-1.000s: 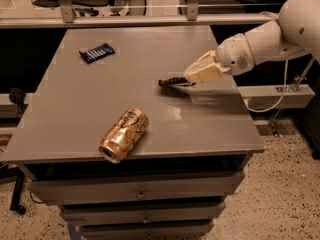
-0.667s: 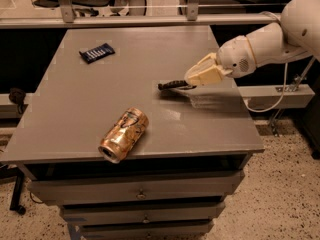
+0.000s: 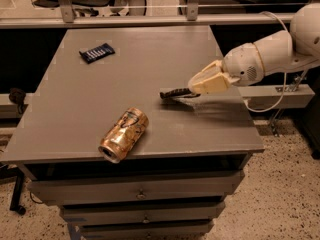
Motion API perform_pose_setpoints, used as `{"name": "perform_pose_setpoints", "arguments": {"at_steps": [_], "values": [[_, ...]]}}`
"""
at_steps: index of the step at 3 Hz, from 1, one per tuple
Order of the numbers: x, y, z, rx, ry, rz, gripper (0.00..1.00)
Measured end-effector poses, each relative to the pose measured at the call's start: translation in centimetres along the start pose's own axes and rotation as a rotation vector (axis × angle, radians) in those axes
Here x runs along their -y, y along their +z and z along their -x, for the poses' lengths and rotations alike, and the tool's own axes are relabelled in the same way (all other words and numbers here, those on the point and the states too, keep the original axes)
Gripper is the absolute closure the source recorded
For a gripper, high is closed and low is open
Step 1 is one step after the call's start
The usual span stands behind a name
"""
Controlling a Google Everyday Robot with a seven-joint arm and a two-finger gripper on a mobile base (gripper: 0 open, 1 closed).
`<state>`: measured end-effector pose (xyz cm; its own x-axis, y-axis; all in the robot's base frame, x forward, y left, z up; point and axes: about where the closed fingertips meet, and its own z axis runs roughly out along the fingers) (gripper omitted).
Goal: Move rxbar chocolate near orange can
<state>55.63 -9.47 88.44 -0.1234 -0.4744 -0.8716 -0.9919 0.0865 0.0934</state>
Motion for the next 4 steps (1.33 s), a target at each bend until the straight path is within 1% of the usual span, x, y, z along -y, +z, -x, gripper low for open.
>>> {"name": "perform_pose_setpoints", "arguments": {"at_steps": [2,4], "values": [[-4.1,1.8,-0.6,0.053,0.061,0.059,1.00],[-6.5,3.1,-0.3,0.079,0.088,0.097,1.00]]}}
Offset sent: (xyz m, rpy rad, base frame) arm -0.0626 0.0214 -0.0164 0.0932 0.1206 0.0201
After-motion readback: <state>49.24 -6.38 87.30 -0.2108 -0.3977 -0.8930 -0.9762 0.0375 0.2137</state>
